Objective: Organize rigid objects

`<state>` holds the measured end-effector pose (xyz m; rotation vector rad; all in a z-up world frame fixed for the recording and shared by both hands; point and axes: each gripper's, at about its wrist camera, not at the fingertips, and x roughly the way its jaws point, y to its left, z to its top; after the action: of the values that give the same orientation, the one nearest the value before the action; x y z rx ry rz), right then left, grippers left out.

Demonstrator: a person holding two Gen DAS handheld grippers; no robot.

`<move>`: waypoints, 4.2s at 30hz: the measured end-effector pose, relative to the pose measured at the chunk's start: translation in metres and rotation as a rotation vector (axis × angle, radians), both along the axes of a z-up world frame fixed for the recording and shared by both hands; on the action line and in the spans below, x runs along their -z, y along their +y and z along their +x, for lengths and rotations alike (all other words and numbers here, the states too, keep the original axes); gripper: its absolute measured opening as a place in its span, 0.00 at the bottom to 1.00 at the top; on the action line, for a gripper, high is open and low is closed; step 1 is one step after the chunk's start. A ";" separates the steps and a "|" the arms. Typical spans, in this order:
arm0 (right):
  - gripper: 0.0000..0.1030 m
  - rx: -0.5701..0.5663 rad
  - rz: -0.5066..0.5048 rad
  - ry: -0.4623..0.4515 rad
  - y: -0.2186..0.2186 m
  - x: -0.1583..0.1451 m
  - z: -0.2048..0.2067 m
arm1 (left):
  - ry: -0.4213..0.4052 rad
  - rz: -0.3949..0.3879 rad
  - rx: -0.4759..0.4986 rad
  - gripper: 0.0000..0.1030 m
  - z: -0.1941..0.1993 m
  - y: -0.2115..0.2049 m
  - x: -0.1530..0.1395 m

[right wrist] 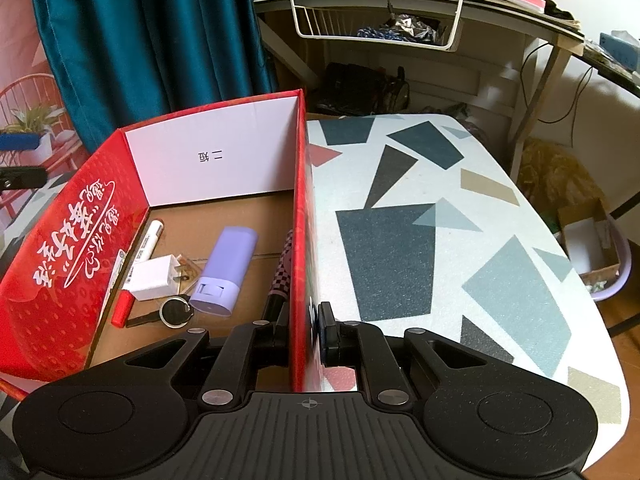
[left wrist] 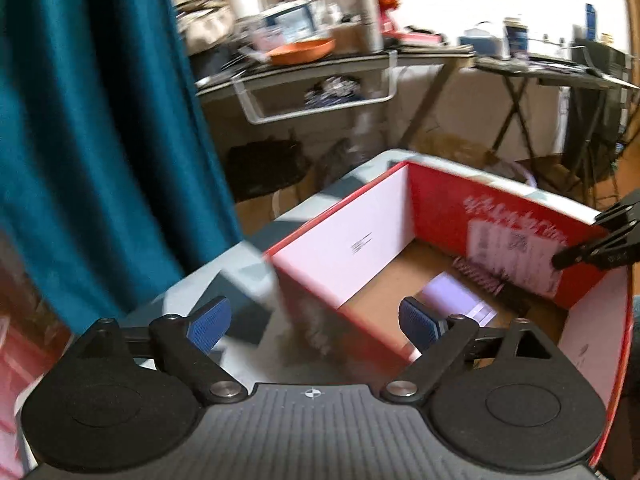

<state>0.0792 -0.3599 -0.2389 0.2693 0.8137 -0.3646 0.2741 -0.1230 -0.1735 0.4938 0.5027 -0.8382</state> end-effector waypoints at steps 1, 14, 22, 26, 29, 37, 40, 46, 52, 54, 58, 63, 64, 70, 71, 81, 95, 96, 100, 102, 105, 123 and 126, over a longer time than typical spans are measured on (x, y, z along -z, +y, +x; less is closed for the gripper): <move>0.10 0.000 0.001 0.000 0.000 0.000 0.000 | 0.007 0.005 -0.030 0.90 0.001 0.009 0.003; 0.11 -0.008 0.014 -0.005 -0.003 0.000 0.000 | 0.167 0.078 -0.379 0.74 0.010 0.095 0.074; 0.11 -0.010 0.010 0.000 -0.002 0.000 0.001 | 0.228 0.045 -0.502 0.56 0.028 0.111 0.087; 0.11 -0.011 0.010 0.000 -0.002 0.000 0.001 | 0.243 0.056 -0.496 0.48 0.021 0.111 0.095; 0.11 -0.010 0.010 0.000 -0.002 0.000 0.001 | 0.248 0.075 -0.495 0.39 0.018 0.108 0.101; 0.11 -0.010 0.009 0.001 -0.002 0.000 0.001 | 0.287 0.017 -0.500 0.23 0.016 0.099 0.102; 0.12 -0.012 0.009 0.001 -0.003 0.000 0.000 | 0.293 -0.003 -0.530 0.23 0.020 0.090 0.103; 0.11 -0.015 0.013 -0.001 -0.003 -0.001 -0.002 | 0.304 -0.012 -0.585 0.24 0.025 0.079 0.103; 0.11 -0.015 0.011 0.000 -0.003 0.000 -0.002 | 0.329 -0.065 -0.497 0.42 0.012 0.072 0.096; 0.11 -0.015 0.011 0.000 -0.003 -0.001 -0.002 | 0.332 -0.073 -0.468 0.47 0.007 0.067 0.094; 0.12 -0.015 0.010 0.001 -0.003 0.000 -0.002 | 0.366 -0.121 -0.406 0.52 -0.001 0.059 0.092; 0.12 -0.015 0.011 0.000 -0.003 -0.001 -0.003 | 0.371 -0.125 -0.343 0.57 -0.009 0.046 0.094; 0.12 -0.015 0.011 -0.001 -0.003 0.000 -0.003 | 0.370 -0.127 -0.334 0.59 -0.010 0.045 0.094; 0.12 -0.013 0.017 -0.003 -0.003 0.000 -0.004 | 0.291 -0.087 -0.278 0.81 -0.009 0.039 0.091; 0.12 -0.014 0.016 -0.002 -0.003 0.000 -0.004 | 0.284 -0.082 -0.262 0.90 -0.008 0.041 0.090; 0.11 -0.005 0.004 0.010 0.001 -0.001 -0.003 | 0.139 0.128 -0.098 1.00 0.013 0.056 0.090; 0.11 -0.008 -0.012 0.040 0.003 -0.002 0.001 | 0.214 0.131 -0.067 1.00 0.043 0.054 0.111; 0.11 -0.009 -0.012 0.041 0.003 -0.002 0.001 | 0.217 0.132 -0.068 1.00 0.044 0.054 0.113; 0.11 -0.010 -0.016 0.047 0.004 -0.002 0.003 | 0.240 0.124 -0.064 1.00 0.048 0.055 0.116; 0.11 -0.010 -0.017 0.049 0.004 -0.001 0.004 | 0.234 0.117 -0.068 1.00 0.048 0.056 0.115; 0.11 -0.011 -0.021 0.051 0.004 -0.001 0.004 | 0.212 0.117 -0.062 1.00 0.046 0.055 0.115; 0.11 -0.012 -0.021 0.050 0.004 0.000 0.004 | 0.147 0.074 -0.029 0.98 0.023 0.058 0.094; 0.11 -0.012 -0.021 0.051 0.004 0.000 0.004 | 0.120 0.037 -0.020 0.98 0.018 0.055 0.078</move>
<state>0.0836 -0.3563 -0.2384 0.2362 0.8605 -0.3694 0.2918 -0.0680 -0.2512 0.4741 0.6333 -0.8438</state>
